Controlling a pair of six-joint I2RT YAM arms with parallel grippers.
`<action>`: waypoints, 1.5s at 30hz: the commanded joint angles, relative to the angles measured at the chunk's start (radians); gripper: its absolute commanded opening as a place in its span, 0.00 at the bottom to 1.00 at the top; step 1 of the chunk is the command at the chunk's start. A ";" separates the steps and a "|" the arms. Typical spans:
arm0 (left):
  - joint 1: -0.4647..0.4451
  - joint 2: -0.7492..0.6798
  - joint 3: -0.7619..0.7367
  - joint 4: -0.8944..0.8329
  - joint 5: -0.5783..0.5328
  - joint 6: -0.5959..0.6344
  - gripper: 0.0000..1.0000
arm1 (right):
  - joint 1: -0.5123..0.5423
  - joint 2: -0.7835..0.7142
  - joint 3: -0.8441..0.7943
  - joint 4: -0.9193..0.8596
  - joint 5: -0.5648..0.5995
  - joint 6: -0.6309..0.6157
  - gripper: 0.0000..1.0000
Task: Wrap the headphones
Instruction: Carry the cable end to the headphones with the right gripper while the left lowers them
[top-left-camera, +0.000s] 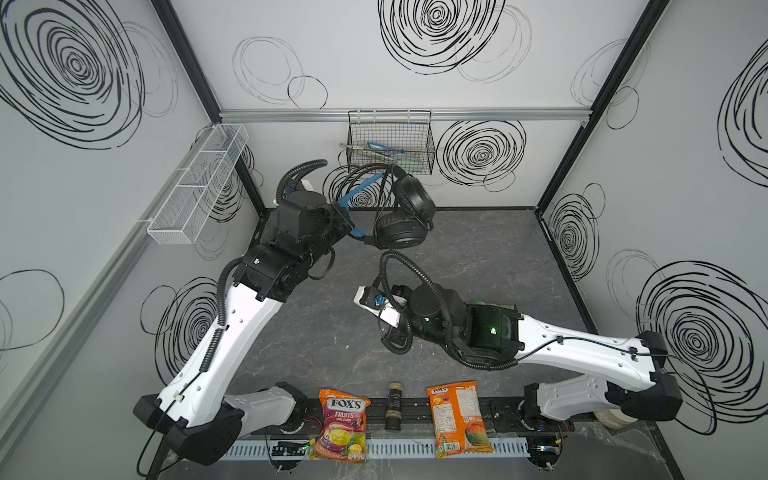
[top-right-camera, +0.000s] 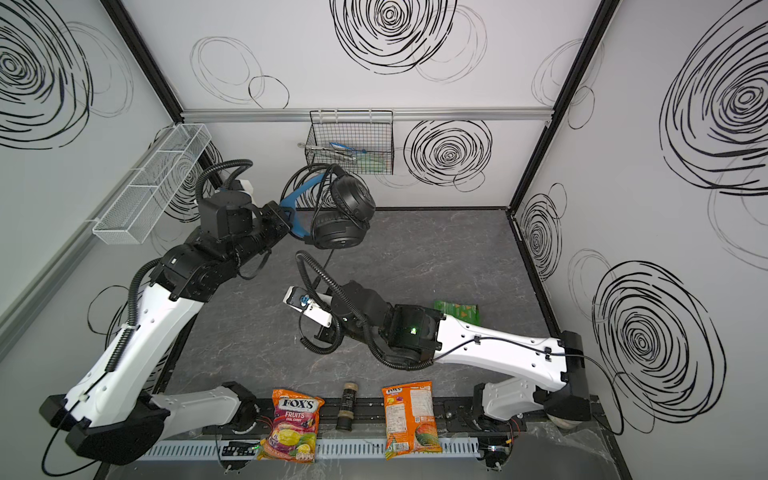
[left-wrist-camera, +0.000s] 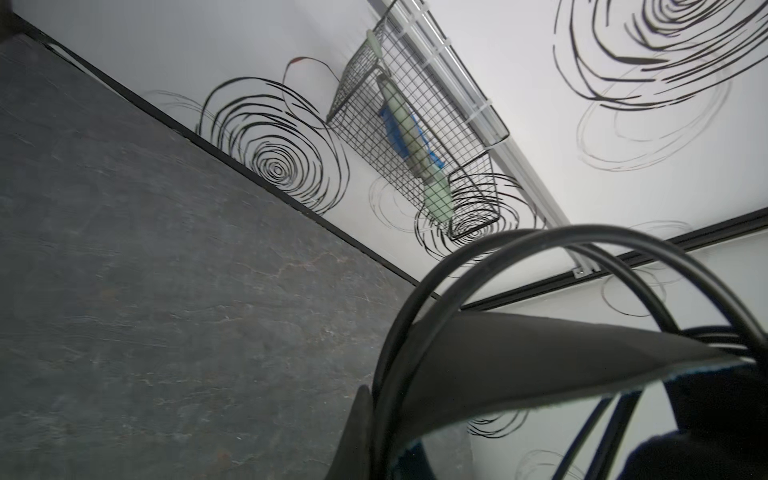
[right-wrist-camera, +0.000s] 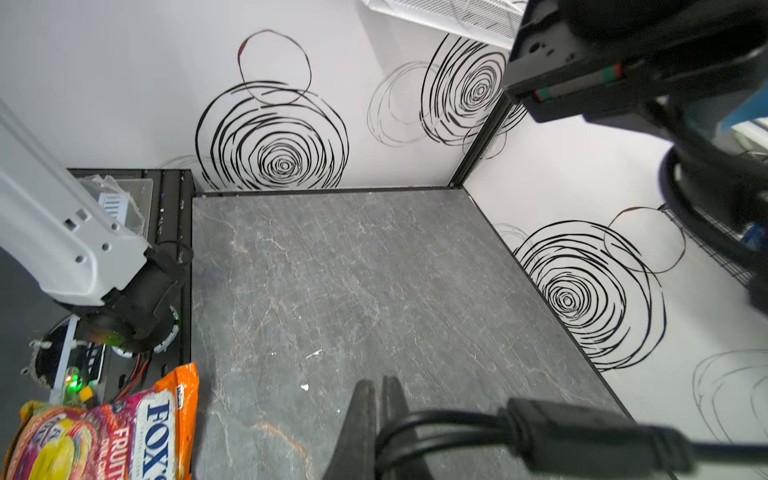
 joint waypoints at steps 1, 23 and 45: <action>-0.012 -0.027 -0.021 0.120 -0.152 0.066 0.00 | 0.033 0.010 0.105 -0.127 0.003 -0.043 0.00; -0.167 -0.022 -0.123 -0.008 -0.121 0.494 0.00 | 0.104 0.106 0.459 -0.393 0.158 -0.371 0.00; -0.185 0.001 -0.043 -0.143 0.024 0.667 0.00 | 0.081 -0.020 0.322 -0.378 0.371 -0.627 0.05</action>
